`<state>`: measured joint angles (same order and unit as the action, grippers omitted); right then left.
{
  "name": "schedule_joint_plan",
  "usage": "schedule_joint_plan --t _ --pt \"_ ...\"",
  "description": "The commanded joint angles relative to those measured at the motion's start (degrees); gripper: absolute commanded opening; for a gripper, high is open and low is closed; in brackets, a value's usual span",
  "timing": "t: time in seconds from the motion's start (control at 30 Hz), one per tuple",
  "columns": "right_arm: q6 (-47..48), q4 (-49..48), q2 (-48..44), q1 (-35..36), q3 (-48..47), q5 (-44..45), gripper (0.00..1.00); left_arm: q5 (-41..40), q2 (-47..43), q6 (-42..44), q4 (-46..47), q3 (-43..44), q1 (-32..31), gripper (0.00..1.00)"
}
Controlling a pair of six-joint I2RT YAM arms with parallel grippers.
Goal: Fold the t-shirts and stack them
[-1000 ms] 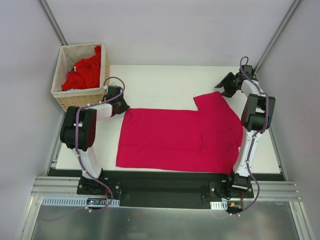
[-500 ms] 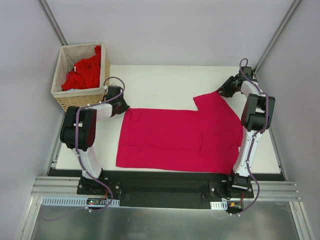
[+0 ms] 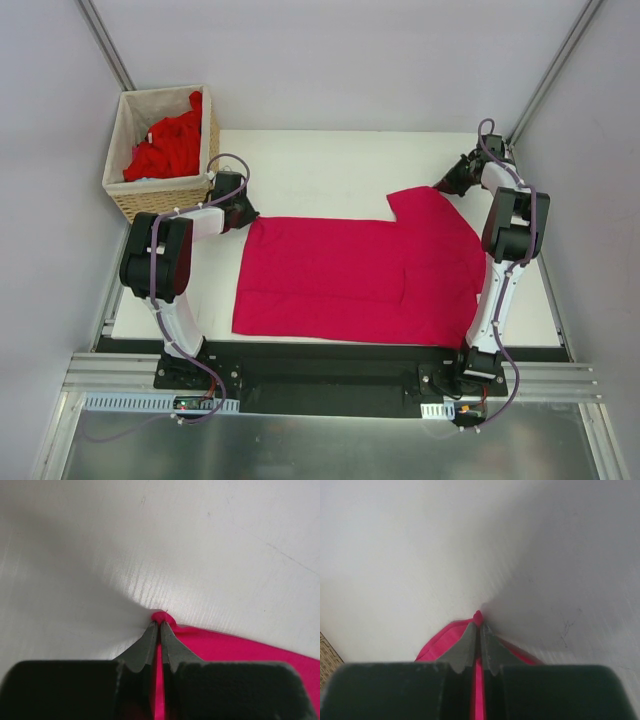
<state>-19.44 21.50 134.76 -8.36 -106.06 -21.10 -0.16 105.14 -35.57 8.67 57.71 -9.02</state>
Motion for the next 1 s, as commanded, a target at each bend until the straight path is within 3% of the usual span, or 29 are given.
schedule_joint_plan --t 0.0,0.63,0.97 --pt "1.86 1.18 -4.76 0.98 0.94 1.24 0.00 -0.54 -2.84 1.73 -1.55 0.20 0.23 0.00" --pt "5.64 0.91 -36.11 5.98 18.25 4.40 0.00 5.87 -11.88 2.79 -1.28 -1.37 0.23 0.00" --pt "6.87 6.27 -58.88 6.78 34.15 10.11 0.00 6.14 -21.28 -1.95 0.74 -13.40 -0.48 0.00"
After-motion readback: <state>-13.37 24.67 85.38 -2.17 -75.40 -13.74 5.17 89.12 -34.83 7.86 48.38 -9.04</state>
